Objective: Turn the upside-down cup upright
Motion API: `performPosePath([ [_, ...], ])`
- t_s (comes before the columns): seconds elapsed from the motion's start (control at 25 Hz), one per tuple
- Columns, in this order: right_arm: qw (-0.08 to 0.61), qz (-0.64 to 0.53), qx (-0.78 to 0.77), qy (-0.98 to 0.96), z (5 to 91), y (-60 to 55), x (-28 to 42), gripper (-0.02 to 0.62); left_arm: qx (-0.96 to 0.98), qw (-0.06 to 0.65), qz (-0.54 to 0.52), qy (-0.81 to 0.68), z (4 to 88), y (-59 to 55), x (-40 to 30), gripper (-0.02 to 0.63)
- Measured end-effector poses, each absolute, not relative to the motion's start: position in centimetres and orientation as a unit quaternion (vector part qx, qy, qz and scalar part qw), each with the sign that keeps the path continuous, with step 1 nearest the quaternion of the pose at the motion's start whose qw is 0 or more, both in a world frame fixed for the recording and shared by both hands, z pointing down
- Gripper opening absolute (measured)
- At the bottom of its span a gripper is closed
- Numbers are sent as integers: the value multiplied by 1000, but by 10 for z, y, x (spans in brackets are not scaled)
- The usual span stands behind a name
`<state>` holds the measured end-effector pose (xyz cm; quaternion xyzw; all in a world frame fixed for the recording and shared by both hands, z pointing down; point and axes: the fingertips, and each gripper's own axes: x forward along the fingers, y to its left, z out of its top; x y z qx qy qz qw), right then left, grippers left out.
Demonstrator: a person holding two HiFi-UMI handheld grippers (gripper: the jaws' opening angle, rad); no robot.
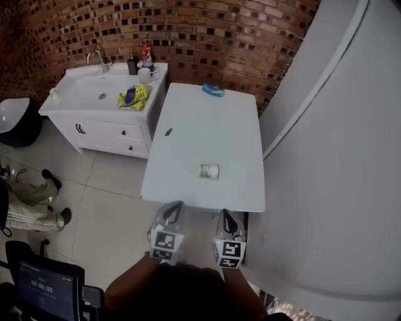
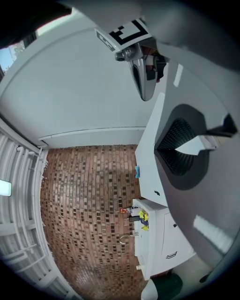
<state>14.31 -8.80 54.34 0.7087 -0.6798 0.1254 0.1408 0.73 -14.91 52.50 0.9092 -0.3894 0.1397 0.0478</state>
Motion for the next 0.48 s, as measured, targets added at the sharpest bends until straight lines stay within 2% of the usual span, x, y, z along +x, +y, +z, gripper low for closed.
performPosePath([
  [0.48,142,110,717,-673,534,-106,155,14,914,59,126,-380,527,-173,20,-5],
])
